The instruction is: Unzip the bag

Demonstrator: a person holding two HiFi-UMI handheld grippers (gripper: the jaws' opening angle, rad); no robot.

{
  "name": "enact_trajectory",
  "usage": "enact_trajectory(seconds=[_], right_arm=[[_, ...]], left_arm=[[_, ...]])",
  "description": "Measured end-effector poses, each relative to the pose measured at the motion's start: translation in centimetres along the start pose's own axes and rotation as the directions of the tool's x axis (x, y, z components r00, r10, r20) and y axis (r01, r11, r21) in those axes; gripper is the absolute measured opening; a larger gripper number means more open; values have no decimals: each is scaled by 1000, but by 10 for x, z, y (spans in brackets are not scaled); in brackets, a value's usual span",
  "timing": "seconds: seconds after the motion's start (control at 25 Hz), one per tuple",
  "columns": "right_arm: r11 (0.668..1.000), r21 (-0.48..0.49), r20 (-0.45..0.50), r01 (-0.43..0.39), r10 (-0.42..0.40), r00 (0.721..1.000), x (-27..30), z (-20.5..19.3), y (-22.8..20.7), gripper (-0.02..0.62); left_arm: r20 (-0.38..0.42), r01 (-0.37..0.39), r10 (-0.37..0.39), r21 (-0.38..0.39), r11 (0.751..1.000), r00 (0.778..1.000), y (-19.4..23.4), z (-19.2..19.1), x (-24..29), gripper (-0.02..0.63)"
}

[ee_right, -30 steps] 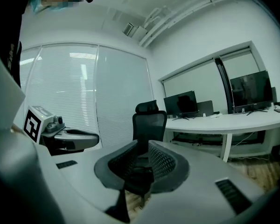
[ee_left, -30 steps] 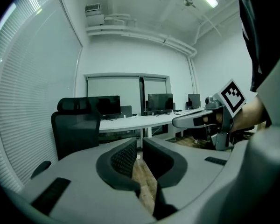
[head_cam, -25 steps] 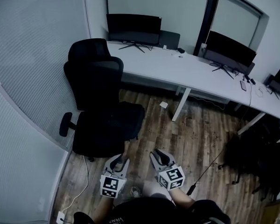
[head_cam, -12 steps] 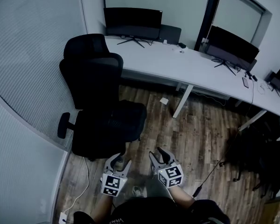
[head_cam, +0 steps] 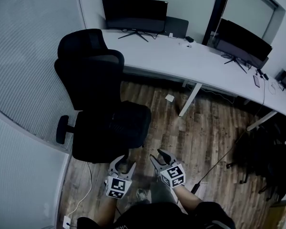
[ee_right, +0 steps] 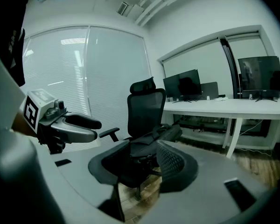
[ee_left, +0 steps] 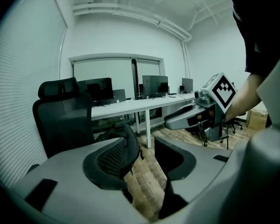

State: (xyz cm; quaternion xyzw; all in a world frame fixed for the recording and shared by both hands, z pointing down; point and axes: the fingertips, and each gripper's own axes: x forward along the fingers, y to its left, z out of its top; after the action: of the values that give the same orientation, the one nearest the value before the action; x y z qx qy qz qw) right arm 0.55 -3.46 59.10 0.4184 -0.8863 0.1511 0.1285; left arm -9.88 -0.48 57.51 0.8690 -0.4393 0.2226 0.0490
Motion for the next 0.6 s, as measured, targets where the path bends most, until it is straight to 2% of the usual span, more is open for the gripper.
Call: enact_trajectory(seconds=[0.36,0.6], right_arm=[[998,3,-83,-66,66,994,65,-36,-34,158],[993,3,-158,-121,120,980,106,-71,-46,158]], left_arm=[[-52,20,-19,15,1000,998,24,-31,51,208],[-77,24,-23,20,999,997,38,-55,80,218]])
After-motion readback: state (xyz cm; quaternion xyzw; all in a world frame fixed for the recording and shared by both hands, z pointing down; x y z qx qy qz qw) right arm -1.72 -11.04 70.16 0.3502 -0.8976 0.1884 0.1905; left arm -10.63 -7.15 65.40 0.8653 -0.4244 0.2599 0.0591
